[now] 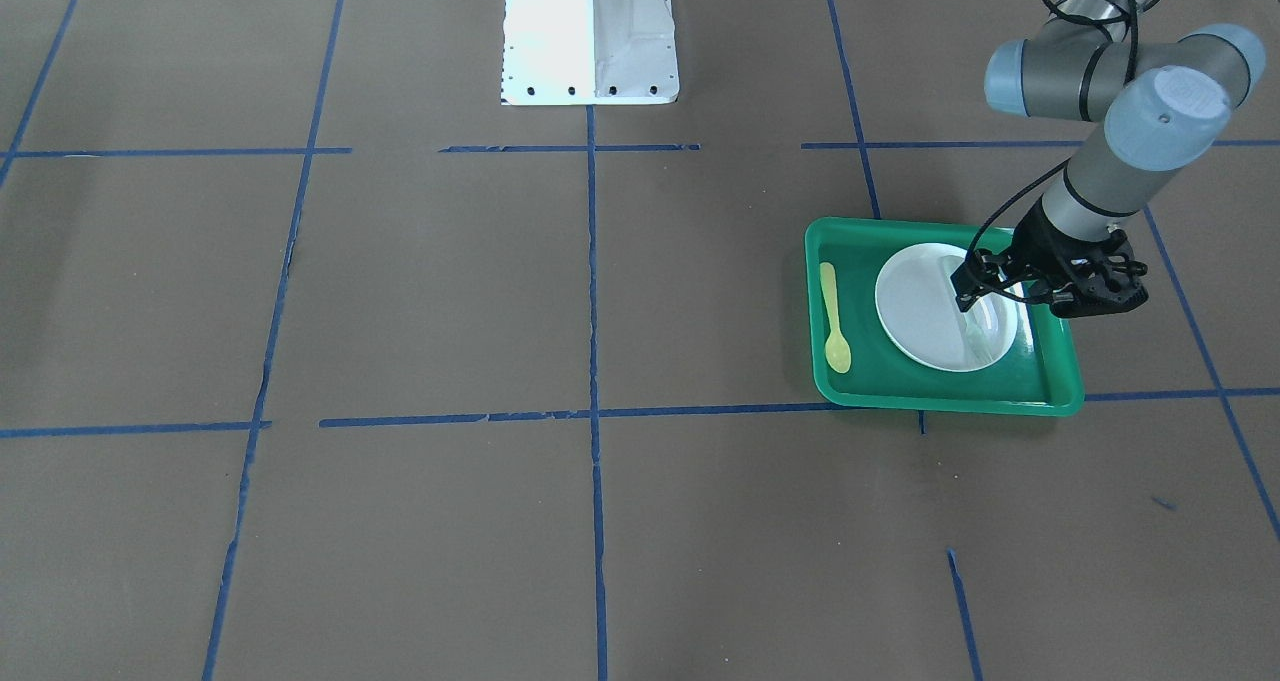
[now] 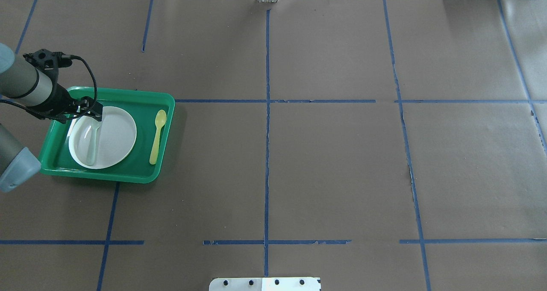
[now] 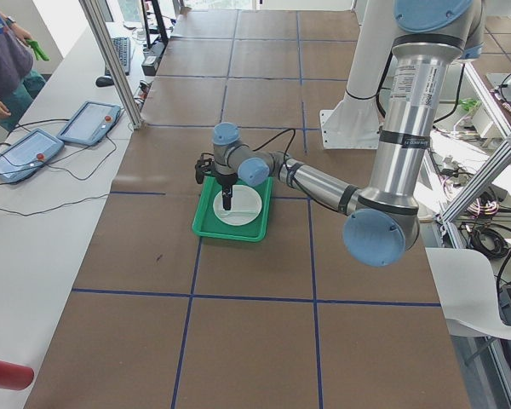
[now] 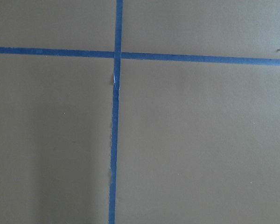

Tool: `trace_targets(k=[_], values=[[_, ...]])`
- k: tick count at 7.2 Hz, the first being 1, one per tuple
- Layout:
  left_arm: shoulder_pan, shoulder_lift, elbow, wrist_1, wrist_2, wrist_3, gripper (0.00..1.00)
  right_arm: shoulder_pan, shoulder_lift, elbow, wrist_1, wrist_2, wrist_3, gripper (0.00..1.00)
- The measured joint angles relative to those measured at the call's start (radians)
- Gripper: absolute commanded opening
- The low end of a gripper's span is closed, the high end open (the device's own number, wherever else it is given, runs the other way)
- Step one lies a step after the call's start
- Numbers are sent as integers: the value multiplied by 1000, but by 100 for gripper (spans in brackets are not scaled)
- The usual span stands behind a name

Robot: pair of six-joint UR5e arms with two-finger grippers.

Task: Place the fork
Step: 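Move the left gripper over the pale green fork on the white plate, then lower the left gripper and close it on the fork handle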

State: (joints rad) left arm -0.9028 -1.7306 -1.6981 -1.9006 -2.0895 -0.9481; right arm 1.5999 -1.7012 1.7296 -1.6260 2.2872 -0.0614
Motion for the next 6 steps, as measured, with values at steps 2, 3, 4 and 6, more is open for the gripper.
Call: trace_targets(k=[2, 3, 4, 6], values=[[35, 1, 53, -78, 15, -35, 99, 0, 0, 1, 0, 0, 0, 100], [50, 2, 65, -91, 22, -40, 98, 0, 0, 1, 0, 0, 0, 100], [61, 2, 73, -99, 25, -42, 96, 0, 0, 1, 0, 0, 0, 100], [80, 4, 89, -118, 26, -43, 86, 0, 0, 1, 0, 0, 0, 100]])
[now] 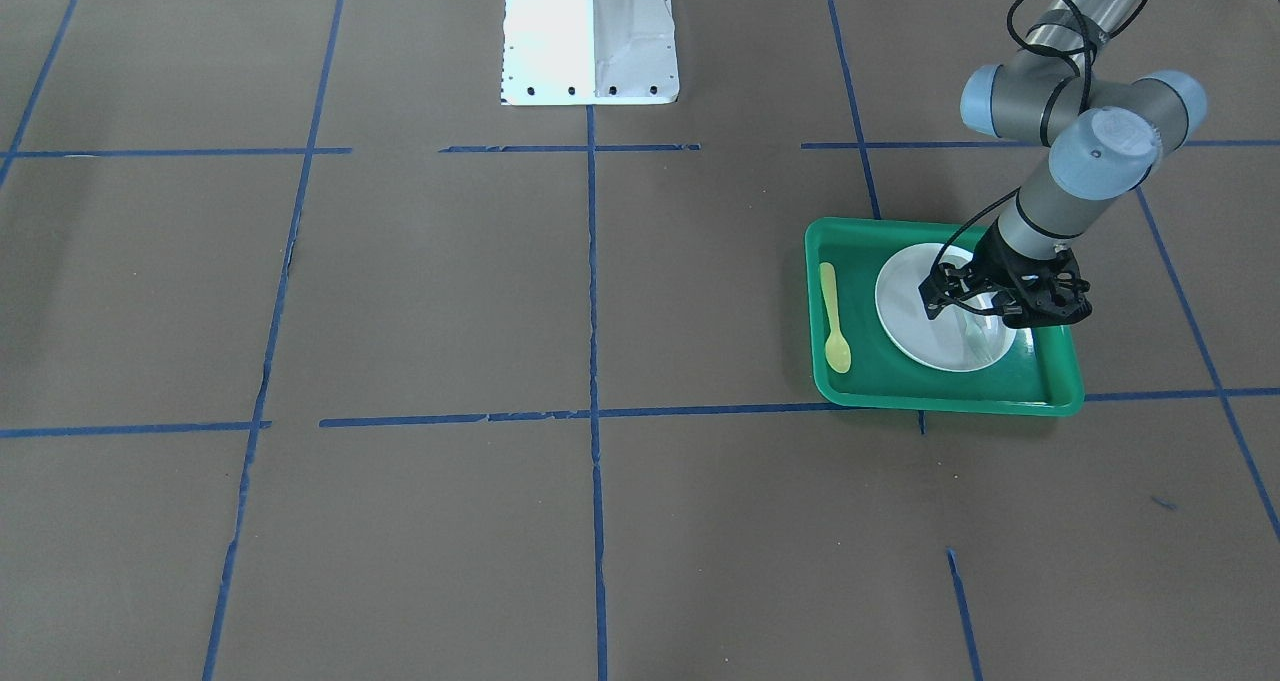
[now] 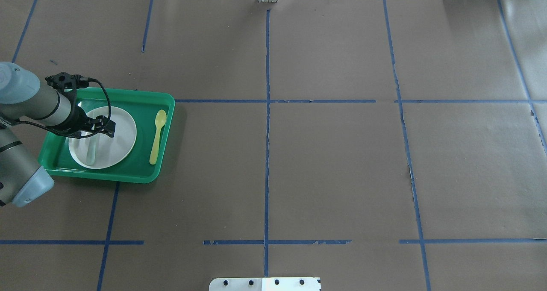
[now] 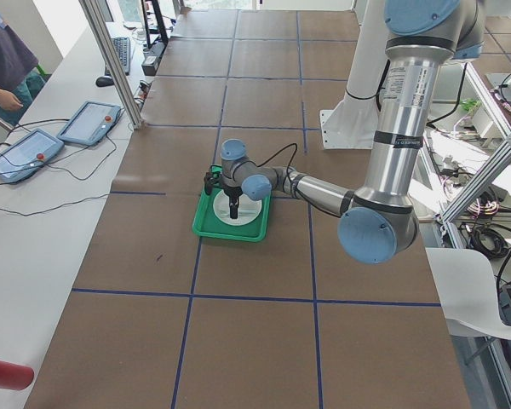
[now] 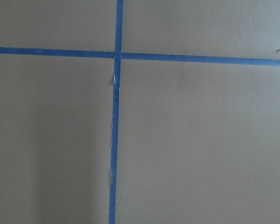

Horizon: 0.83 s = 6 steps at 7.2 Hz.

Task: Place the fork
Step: 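Lower the left gripper and close it on the fork handle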

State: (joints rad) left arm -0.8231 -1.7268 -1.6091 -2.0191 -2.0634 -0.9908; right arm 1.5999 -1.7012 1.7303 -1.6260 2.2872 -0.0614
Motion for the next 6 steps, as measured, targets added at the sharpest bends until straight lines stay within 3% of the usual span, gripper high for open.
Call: trace_targets(k=[2, 6], values=[[8, 3, 6, -6, 0, 2, 66, 0, 0, 0, 0, 0, 0, 100], [8, 15, -16, -7, -1, 10, 48, 0, 0, -1, 0, 0, 0, 100]])
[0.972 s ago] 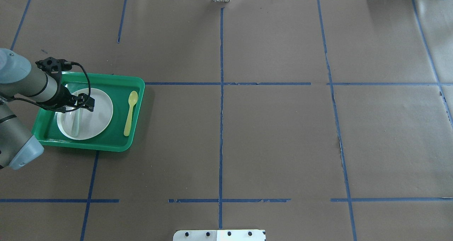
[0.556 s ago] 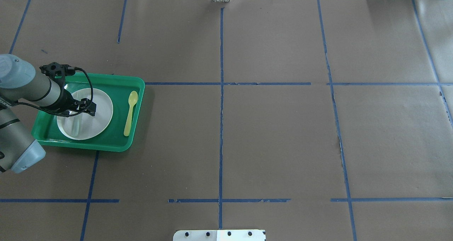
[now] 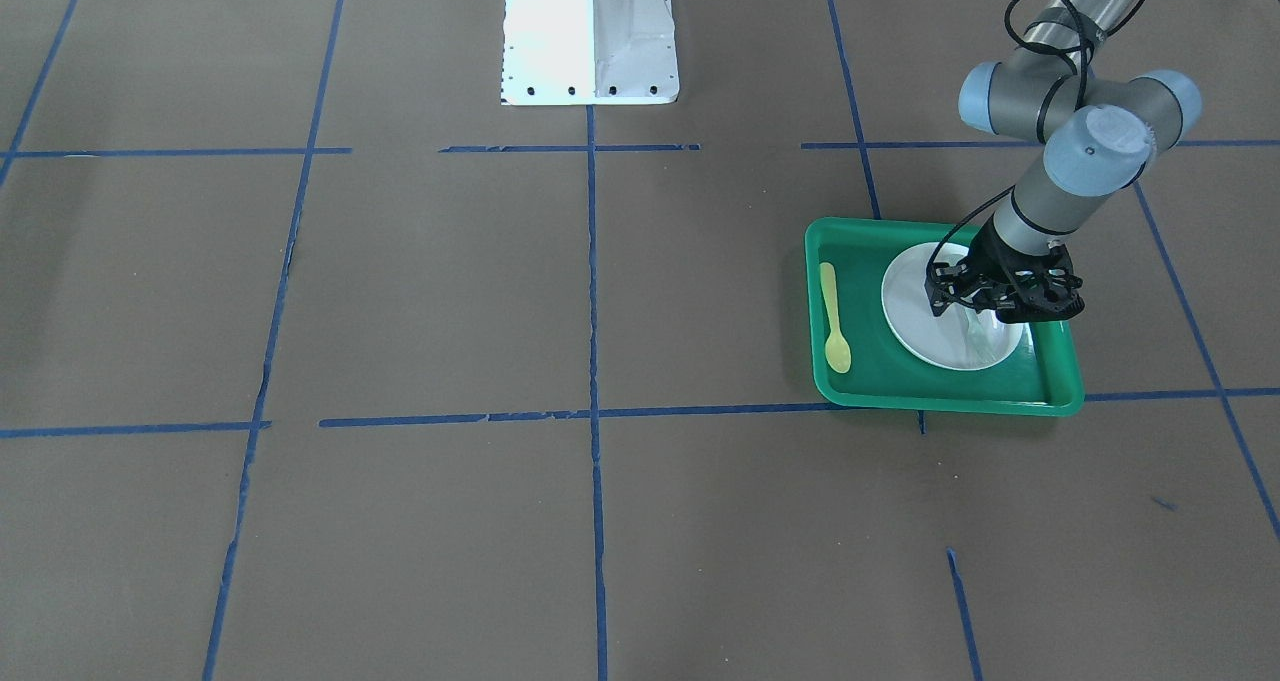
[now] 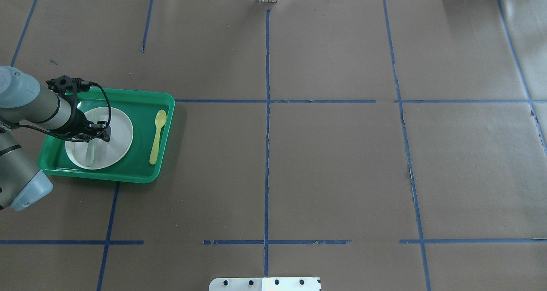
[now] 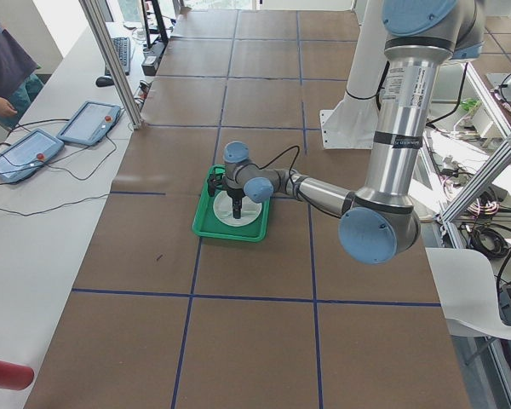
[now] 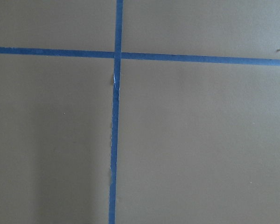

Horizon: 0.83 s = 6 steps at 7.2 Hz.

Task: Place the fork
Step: 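Lower the left gripper and close it on the fork handle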

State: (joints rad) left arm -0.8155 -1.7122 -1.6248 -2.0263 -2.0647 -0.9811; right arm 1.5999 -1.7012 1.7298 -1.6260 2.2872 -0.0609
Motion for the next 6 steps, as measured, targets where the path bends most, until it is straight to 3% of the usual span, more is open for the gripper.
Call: trace_targets(k=[4, 6], values=[[-1, 3, -7, 0, -3, -7, 0, 0, 0, 0, 0, 0, 0, 100], [-2, 4, -13, 0, -7, -9, 0, 0, 0, 0, 0, 0, 0, 100]])
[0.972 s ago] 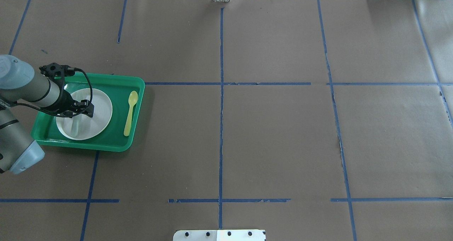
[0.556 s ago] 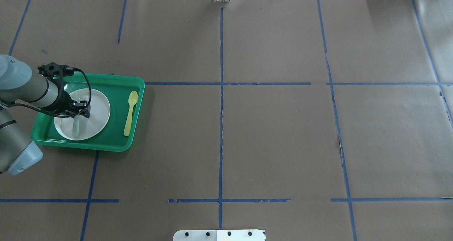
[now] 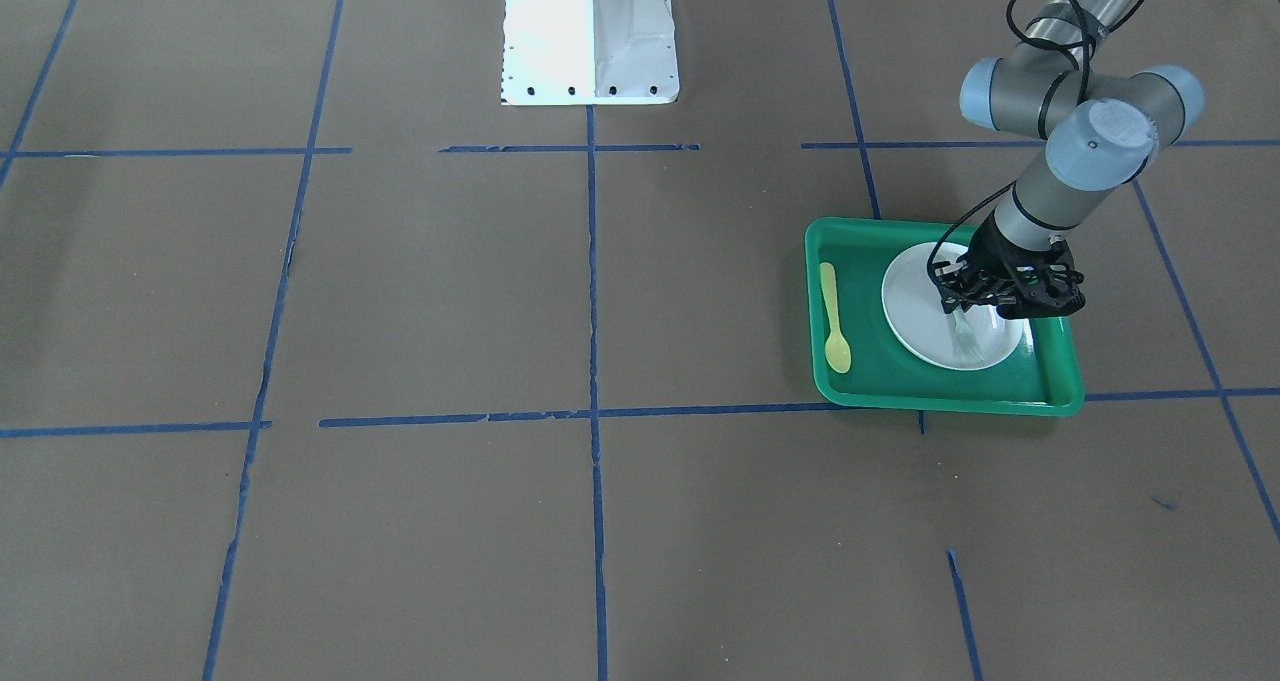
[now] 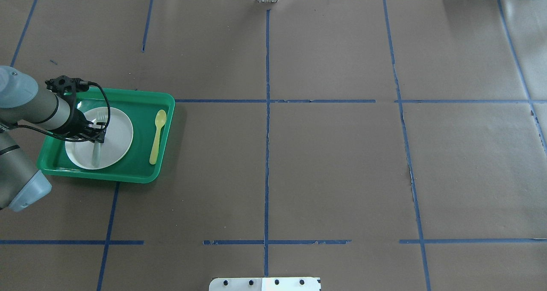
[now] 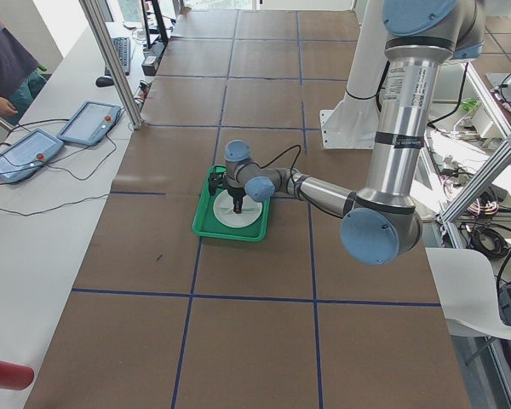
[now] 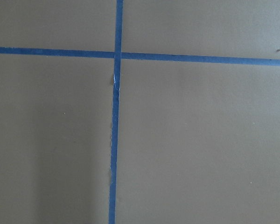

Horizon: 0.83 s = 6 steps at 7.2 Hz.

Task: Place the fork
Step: 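Lower the left gripper and close it on the fork handle, then carry the fork off the plate and lower it beside the plate in the tray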

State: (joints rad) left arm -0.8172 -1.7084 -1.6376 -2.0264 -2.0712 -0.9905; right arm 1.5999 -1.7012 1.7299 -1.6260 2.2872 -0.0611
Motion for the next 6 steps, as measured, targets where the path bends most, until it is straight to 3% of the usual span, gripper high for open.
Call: trace_targets(k=[4, 6], values=[[-13, 84, -112, 4, -6, 42, 0, 0, 0, 0, 0, 0, 0, 100], [-53, 96, -90, 2, -4, 143, 0, 0, 0, 0, 0, 0, 0, 100]])
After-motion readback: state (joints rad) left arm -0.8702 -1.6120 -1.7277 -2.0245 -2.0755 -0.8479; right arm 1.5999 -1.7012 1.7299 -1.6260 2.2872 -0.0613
